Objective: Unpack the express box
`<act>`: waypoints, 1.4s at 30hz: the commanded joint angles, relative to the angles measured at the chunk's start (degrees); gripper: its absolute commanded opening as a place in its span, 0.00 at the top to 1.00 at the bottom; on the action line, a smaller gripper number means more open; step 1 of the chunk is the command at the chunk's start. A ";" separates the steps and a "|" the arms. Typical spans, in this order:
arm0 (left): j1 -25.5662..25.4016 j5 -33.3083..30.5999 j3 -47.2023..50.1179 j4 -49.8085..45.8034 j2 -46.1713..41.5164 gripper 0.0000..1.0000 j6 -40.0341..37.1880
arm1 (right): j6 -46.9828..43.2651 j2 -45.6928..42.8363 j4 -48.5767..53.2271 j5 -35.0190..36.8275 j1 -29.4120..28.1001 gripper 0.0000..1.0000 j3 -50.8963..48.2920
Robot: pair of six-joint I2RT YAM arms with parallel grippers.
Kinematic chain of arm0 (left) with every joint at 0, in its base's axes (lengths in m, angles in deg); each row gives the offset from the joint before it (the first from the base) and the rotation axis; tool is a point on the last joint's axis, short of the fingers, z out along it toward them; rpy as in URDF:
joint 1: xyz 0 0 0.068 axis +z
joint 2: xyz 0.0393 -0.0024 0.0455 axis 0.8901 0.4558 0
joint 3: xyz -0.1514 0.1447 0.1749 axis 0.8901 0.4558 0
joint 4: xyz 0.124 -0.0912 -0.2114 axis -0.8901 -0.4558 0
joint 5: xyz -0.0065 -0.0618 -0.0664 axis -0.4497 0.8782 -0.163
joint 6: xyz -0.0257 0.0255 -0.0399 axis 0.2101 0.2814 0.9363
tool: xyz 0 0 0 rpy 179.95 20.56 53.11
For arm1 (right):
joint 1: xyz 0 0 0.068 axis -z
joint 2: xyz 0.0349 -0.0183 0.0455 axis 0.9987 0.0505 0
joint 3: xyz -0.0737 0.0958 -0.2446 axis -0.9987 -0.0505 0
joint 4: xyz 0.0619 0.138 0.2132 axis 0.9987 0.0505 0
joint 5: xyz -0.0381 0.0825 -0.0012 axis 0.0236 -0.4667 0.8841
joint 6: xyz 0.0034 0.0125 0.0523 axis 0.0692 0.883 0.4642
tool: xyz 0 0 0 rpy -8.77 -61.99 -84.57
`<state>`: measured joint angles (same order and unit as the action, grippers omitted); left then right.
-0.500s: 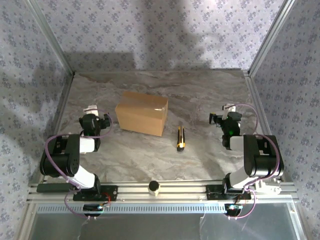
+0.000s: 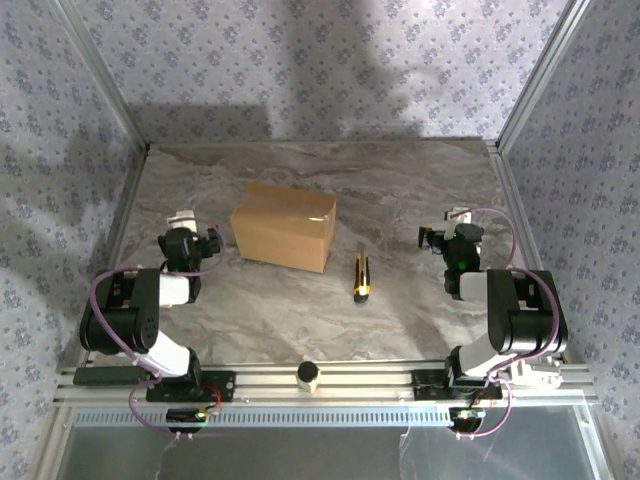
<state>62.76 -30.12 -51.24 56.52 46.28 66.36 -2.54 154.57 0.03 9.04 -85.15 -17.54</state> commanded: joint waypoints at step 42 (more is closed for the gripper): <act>-8.10 3.54 -17.36 -66.01 -39.40 0.21 27.13 | 26.30 -12.98 54.47 16.72 -32.10 0.11 20.55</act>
<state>55.62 -31.85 -66.12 -0.28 9.53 89.22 17.72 138.85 48.55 23.18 -112.75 2.27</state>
